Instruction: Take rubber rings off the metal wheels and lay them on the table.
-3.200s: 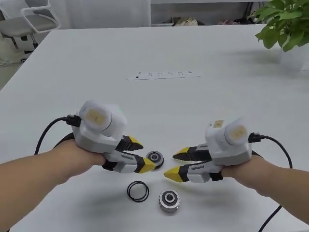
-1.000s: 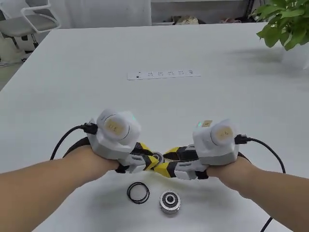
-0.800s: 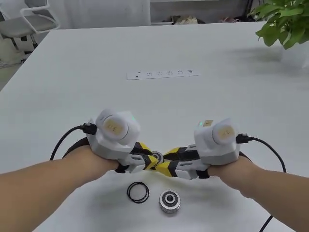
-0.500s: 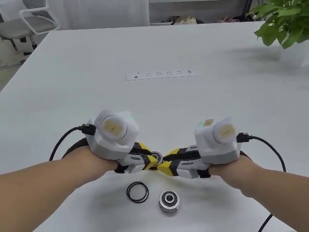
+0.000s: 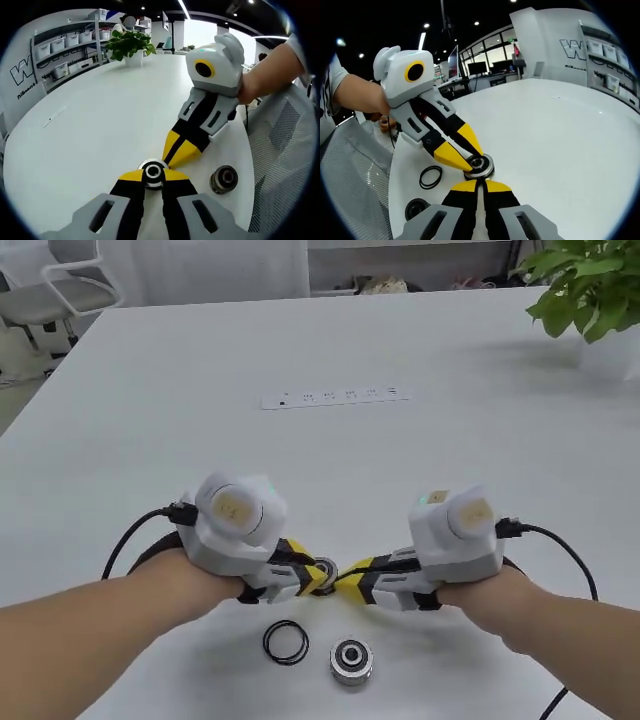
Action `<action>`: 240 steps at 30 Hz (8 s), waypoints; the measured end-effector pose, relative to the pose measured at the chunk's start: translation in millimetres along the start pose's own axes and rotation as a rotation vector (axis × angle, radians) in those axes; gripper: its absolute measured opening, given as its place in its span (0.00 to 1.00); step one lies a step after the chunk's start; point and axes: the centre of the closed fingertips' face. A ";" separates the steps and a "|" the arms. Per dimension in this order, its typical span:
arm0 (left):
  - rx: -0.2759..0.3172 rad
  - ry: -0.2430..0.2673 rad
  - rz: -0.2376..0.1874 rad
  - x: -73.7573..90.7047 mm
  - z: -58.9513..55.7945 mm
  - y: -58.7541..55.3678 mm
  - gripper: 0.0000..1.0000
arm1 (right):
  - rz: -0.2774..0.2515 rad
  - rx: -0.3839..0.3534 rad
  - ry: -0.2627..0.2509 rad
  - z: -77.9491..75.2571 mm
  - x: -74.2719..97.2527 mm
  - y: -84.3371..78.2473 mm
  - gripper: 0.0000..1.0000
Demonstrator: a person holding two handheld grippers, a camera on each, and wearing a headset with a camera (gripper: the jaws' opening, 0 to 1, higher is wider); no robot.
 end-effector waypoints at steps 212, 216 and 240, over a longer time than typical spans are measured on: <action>0.101 0.099 -0.166 144.9 -46.7 -36.6 0.75 | 0.004 -0.252 0.239 85.9 -1.9 6.0 0.00; 0.099 0.097 -0.161 143.8 -47.2 -37.3 0.75 | 0.021 -0.248 0.237 86.0 -2.8 2.1 0.00; 0.108 0.096 -0.145 141.1 -46.3 -42.3 0.74 | -0.028 -0.151 0.153 67.8 0.2 11.3 0.13</action>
Point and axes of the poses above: the centre of the closed fingertips' face, and the gripper's own axes: x roughly backward along the fingers, z roughly to its left, y roughly out of its top, and after that the axes turned 5 degrees about z, right-handed
